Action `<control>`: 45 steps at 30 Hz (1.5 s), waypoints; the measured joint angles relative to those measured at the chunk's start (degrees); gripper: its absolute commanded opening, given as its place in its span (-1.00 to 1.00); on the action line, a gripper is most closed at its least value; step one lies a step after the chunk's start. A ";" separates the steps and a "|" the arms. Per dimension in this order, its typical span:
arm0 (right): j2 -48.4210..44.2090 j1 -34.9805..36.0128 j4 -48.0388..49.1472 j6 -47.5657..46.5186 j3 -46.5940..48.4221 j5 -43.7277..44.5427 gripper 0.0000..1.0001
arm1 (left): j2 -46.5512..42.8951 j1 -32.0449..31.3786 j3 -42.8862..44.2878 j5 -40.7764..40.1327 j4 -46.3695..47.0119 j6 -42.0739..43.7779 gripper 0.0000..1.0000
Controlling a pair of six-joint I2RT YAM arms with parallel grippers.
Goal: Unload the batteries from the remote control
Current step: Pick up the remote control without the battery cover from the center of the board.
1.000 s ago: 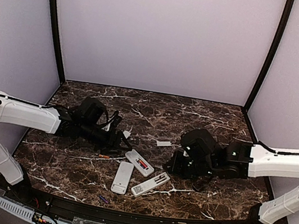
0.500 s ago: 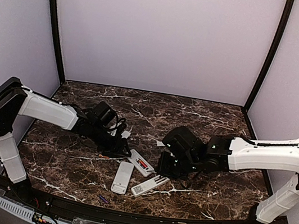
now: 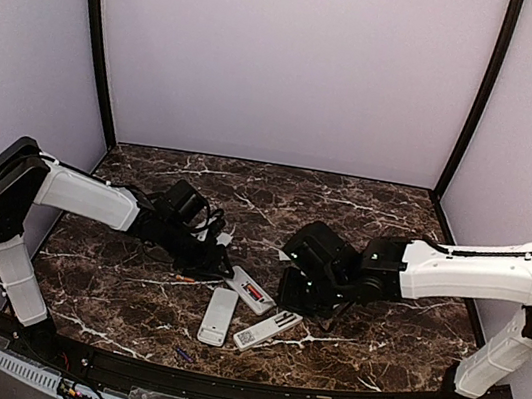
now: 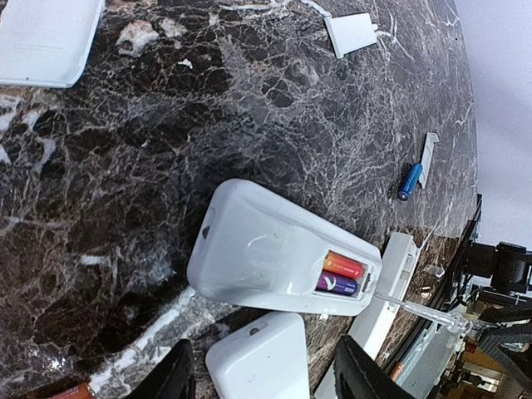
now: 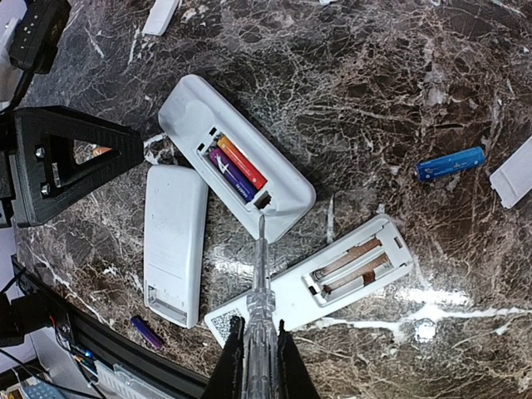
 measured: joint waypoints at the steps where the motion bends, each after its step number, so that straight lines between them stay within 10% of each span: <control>1: 0.07 0.00 0.00 0.00 0.11 0.20 -1.00 | 0.00 0.00 0.00 0.04 0.04 0.00 0.12; 45: 5.27 -0.50 -3.06 2.54 4.17 1.64 -1.00 | 6.93 2.40 0.15 6.10 11.47 -4.07 0.19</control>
